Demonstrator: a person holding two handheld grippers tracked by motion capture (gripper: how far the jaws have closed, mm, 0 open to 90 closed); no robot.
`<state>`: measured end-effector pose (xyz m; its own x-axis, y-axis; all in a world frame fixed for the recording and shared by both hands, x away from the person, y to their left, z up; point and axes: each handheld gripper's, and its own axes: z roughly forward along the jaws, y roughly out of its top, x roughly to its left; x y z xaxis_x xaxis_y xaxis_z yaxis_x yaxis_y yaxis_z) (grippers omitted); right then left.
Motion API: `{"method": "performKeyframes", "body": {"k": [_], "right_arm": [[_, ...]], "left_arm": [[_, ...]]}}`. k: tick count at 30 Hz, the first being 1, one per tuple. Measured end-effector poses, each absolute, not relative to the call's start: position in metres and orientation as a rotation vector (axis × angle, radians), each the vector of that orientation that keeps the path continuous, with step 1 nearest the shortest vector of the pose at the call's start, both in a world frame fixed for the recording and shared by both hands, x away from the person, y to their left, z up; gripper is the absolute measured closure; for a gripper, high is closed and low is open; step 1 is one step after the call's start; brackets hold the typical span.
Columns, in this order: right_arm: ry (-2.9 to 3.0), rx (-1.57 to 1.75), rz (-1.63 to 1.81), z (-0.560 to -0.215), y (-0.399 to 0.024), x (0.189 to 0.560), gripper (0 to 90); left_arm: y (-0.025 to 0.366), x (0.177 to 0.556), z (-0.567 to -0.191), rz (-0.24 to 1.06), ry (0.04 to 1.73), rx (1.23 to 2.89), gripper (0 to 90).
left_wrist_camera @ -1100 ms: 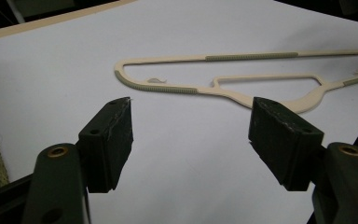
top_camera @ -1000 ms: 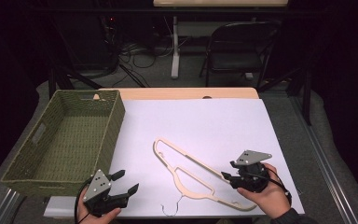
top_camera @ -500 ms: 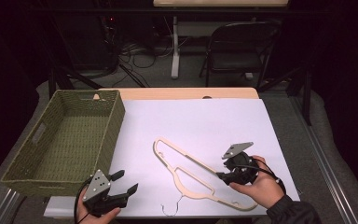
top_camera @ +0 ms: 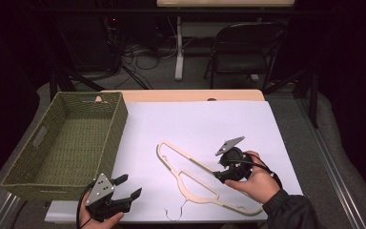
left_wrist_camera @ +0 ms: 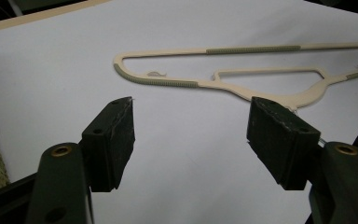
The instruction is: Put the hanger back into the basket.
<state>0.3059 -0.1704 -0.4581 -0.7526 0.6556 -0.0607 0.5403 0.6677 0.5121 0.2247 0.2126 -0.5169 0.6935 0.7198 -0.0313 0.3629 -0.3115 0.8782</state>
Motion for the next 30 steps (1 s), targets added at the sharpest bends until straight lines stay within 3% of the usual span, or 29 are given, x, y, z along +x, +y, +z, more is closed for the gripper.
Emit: {"method": "performKeyframes", "body": {"k": [11, 30], "right_arm": [[2.722, 0.928, 0.659, -0.463, -0.142, 0.317, 53.9], [2.746, 0.91, 0.617, -0.466, -0.136, 0.324, 56.5]], "left_arm": [[0.214, 0.225, -0.518, 0.458, 0.841, 1.929, 32.6], [0.213, 0.226, -0.519, 0.454, 0.844, 1.93, 32.7]]}}
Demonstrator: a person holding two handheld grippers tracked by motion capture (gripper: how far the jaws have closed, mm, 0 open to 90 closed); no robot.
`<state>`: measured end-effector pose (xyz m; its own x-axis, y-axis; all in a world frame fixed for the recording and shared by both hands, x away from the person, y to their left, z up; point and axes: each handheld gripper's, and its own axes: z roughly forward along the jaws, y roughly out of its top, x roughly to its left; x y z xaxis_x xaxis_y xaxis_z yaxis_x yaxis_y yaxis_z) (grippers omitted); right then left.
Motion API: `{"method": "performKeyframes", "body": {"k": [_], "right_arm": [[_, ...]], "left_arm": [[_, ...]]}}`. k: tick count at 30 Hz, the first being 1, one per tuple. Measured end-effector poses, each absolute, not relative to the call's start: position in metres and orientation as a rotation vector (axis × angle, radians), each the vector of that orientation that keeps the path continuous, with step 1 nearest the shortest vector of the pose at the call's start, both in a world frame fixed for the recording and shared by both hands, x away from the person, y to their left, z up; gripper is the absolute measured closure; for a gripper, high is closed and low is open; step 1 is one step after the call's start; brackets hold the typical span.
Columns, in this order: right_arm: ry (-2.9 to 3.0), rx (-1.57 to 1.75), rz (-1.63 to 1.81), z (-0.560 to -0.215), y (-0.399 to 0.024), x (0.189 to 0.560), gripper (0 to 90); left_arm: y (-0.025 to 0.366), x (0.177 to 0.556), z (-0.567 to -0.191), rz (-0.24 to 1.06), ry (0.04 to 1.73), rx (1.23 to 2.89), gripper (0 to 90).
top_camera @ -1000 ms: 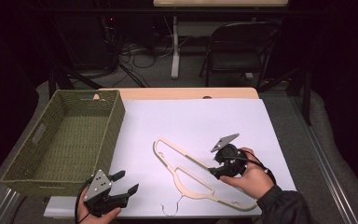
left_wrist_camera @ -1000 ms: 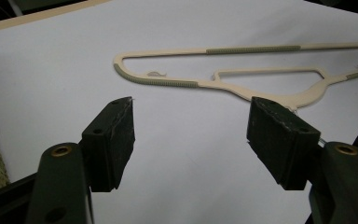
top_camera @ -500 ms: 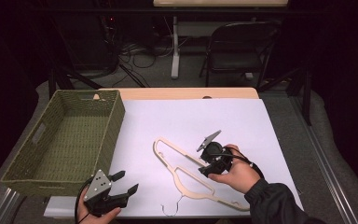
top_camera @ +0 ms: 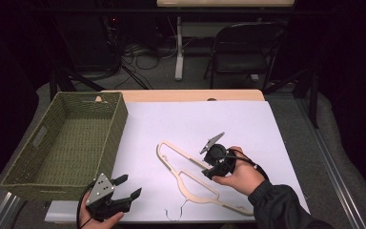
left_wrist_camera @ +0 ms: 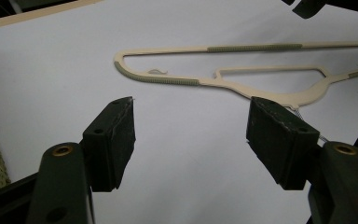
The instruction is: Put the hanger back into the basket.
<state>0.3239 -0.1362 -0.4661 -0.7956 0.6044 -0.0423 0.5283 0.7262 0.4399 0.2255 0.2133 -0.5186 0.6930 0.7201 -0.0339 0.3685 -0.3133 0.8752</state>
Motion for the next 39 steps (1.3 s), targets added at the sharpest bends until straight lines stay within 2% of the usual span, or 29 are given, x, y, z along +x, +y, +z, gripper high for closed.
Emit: {"method": "performKeyframes", "body": {"k": [26, 31, 32, 39], "right_arm": [[2.865, 0.849, 0.462, -0.493, -0.101, 0.329, 62.3], [2.903, 0.862, 0.474, -0.503, -0.094, 0.333, 65.3], [2.917, 0.847, 0.448, -0.506, -0.092, 0.335, 68.3], [2.922, 0.862, 0.383, -0.513, -0.088, 0.337, 68.5]], "left_arm": [[0.213, 0.226, -0.52, 0.449, 0.85, 1.932, 32.9], [0.214, 0.226, -0.52, 0.449, 0.847, 1.941, 33.0], [0.214, 0.226, -0.52, 0.452, 0.849, 1.943, 32.9], [0.214, 0.227, -0.52, 0.448, 0.846, 1.943, 33.0]]}}
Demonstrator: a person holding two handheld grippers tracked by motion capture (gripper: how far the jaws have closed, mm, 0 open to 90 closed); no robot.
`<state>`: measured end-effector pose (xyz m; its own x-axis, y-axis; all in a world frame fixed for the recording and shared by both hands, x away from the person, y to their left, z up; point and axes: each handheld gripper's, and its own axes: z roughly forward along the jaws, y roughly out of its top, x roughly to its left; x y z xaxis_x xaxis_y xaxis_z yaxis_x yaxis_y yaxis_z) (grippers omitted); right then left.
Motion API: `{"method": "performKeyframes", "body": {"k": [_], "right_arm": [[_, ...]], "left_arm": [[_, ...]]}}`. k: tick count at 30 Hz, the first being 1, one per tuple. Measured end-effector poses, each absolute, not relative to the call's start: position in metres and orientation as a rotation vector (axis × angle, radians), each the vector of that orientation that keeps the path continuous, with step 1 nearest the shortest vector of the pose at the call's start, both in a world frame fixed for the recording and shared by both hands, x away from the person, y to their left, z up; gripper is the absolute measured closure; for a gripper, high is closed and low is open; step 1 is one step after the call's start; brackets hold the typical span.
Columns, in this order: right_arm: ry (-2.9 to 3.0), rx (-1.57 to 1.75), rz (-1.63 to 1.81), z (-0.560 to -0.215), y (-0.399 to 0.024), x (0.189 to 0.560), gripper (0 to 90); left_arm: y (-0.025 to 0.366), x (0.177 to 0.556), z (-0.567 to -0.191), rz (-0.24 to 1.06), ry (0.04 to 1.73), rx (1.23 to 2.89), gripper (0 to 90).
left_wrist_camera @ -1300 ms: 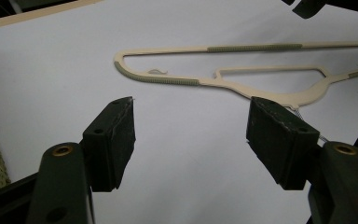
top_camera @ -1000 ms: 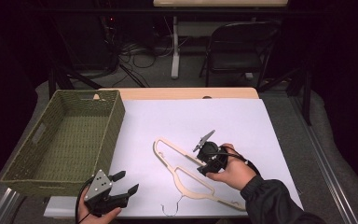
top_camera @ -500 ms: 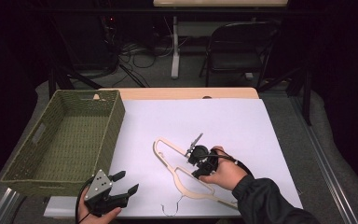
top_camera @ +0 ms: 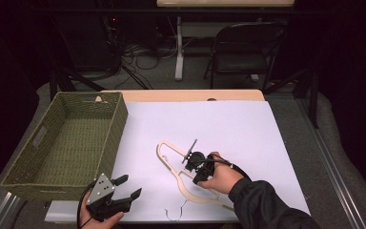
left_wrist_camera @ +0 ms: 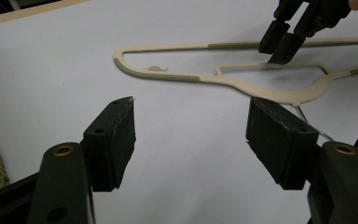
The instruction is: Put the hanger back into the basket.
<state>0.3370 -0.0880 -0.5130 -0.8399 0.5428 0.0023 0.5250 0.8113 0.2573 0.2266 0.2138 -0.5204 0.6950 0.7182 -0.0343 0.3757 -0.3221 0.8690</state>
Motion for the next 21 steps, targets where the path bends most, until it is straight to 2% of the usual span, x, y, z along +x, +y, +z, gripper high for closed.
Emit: {"method": "performKeyframes", "body": {"k": [14, 21], "right_arm": [[2.962, 0.859, 0.295, -0.5205, -0.0862, 0.3397, 71.9], [2.967, 0.86, 0.256, -0.5232, -0.0848, 0.3412, 76.4]], "left_arm": [[0.2134, 0.2271, -0.5218, 0.443, 0.851, 1.939, 33.0], [0.2139, 0.2279, -0.5223, 0.443, 0.853, 1.942, 33.0]]}}
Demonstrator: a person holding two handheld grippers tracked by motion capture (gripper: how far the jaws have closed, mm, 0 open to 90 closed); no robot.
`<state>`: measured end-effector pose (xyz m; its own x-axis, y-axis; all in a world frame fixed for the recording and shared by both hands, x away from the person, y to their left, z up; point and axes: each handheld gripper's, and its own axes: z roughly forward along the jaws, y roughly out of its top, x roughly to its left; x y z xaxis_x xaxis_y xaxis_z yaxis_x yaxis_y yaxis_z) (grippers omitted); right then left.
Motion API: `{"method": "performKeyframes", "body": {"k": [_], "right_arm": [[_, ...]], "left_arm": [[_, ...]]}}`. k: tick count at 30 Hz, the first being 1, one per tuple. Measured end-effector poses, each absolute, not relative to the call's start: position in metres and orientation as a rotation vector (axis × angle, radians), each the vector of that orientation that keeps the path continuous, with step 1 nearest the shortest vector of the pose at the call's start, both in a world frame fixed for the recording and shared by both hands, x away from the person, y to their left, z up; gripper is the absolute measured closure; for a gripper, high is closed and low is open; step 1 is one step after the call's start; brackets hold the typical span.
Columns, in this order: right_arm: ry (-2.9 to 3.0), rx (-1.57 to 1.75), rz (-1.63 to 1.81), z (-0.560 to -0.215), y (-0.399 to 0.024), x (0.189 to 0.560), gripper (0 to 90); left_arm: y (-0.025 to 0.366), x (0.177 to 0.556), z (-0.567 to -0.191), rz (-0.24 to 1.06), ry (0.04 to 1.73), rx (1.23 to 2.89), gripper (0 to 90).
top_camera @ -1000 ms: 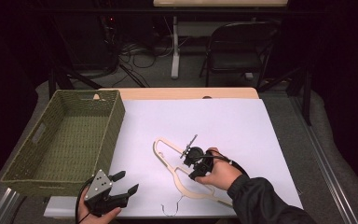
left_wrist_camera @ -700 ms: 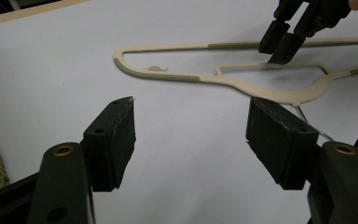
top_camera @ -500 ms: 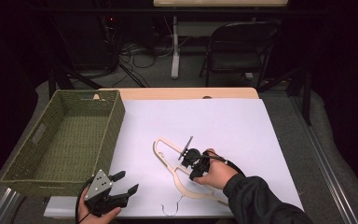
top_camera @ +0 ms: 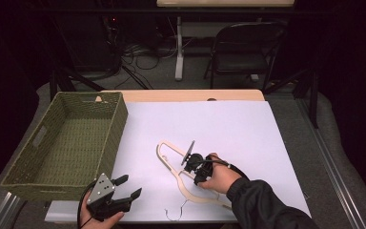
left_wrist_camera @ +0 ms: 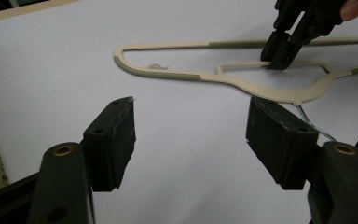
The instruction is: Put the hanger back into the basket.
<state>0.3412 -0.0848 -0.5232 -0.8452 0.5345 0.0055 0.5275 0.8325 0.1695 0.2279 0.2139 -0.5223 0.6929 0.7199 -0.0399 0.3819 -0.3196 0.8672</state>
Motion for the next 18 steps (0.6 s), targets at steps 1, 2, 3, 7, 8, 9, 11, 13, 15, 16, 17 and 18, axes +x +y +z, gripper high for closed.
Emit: {"method": "performKeyframes", "body": {"k": [1, 2, 3, 7, 8, 9, 11, 13, 15, 16, 17, 18], "right_arm": [[2.967, 0.858, 0.249, -0.5235, -0.0849, 0.3417, 77.7], [2.966, 0.854, 0.251, -0.5239, -0.085, 0.342, 78.4], [2.955, 0.854, 0.27, -0.5254, -0.085, 0.3419, 79.1], [2.962, 0.848, 0.232, -0.5261, -0.0843, 0.343, 80.4], [2.956, 0.85, 0.25, -0.5273, -0.0843, 0.3431, 80.4], [2.957, 0.861, 0.253, -0.5273, -0.0841, 0.3436, 80.8], [2.967, 0.865, 0.229, -0.5262, -0.084, 0.3445, 81.3], [2.966, 0.864, 0.228, -0.526, -0.0841, 0.3448, 81.9], [2.962, 0.866, 0.252, -0.5272, -0.0843, 0.3452, 83.0], [2.972, 0.876, 0.272, -0.5279, -0.0846, 0.3454, 83.3], [2.973, 0.877, 0.27, -0.5279, -0.0845, 0.3455, 83.5], [2.974, 0.878, 0.225, -0.5259, -0.084, 0.3457, 83.6]], "left_arm": [[0.214, 0.2281, -0.5223, 0.444, 0.851, 1.944, 33.0], [0.214, 0.2281, -0.5224, 0.444, 0.851, 1.943, 33.0], [0.2139, 0.2281, -0.5224, 0.443, 0.851, 1.944, 33.0], [0.2141, 0.2283, -0.5224, 0.443, 0.851, 1.944, 33.0], [0.2141, 0.2283, -0.5224, 0.443, 0.851, 1.944, 33.0], [0.2141, 0.2284, -0.5224, 0.443, 0.851, 1.944, 33.0], [0.214, 0.2284, -0.5226, 0.442, 0.851, 1.945, 33.0], [0.2141, 0.2285, -0.5226, 0.441, 0.851, 1.945, 33.0], [0.2142, 0.2286, -0.5226, 0.441, 0.851, 1.945, 33.0], [0.2142, 0.2286, -0.5227, 0.441, 0.852, 1.945, 33.1], [0.2142, 0.2286, -0.5227, 0.441, 0.852, 1.945, 33.0], [0.2142, 0.2286, -0.5227, 0.441, 0.851, 1.945, 33.1]]}}
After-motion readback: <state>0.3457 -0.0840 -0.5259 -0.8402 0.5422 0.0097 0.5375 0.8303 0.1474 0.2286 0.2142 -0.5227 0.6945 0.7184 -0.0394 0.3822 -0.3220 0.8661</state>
